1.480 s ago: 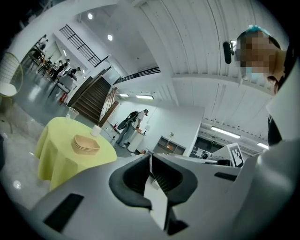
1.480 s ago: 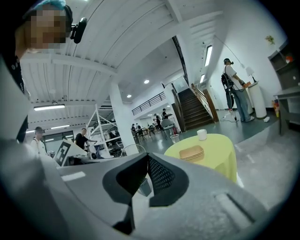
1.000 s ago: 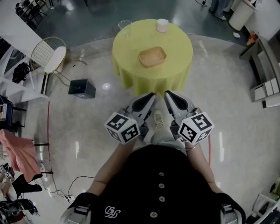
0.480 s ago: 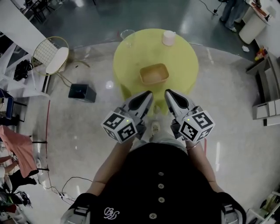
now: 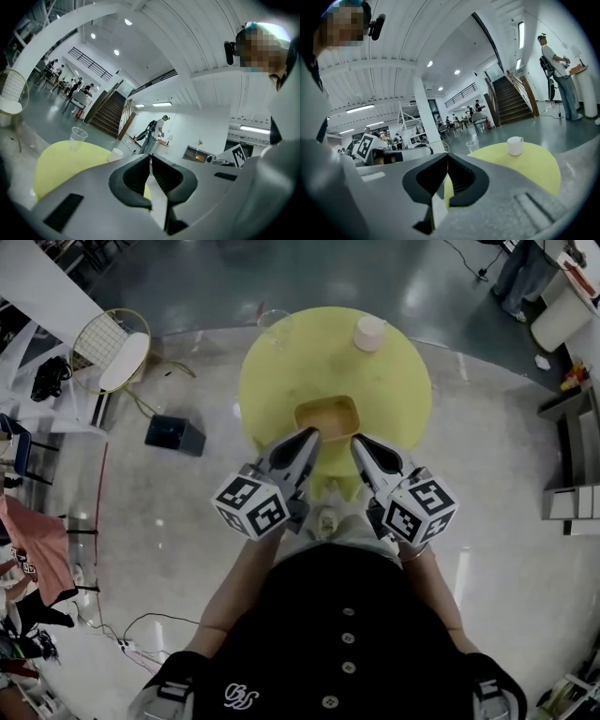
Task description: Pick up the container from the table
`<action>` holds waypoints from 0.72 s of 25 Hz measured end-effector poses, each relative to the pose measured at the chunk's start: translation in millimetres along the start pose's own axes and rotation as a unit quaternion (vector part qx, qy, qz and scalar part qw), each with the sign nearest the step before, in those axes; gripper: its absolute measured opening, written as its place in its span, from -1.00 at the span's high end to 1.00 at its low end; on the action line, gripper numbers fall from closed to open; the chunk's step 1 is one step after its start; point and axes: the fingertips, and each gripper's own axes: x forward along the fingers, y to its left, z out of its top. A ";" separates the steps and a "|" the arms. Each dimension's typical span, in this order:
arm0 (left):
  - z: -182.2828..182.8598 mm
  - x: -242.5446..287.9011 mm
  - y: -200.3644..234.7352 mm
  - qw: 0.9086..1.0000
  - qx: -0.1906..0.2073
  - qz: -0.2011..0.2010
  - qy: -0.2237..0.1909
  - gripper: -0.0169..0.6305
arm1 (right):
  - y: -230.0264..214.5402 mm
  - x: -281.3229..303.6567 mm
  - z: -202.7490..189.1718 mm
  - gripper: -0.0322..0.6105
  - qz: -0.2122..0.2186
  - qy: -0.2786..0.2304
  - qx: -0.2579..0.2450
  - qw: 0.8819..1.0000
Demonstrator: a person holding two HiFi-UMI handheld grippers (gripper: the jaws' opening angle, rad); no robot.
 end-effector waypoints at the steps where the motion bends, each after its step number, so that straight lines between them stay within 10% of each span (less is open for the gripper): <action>1: -1.0 3.3 1.6 1.000 -0.002 0.003 0.002 0.87 | -1.2 2.0 -1.9 0.89 0.005 0.005 0.001 1.000; 18: -21.6 10.8 39.2 0.997 -0.042 0.059 0.019 0.87 | -34.1 18.0 -21.7 0.89 0.002 0.041 0.041 0.998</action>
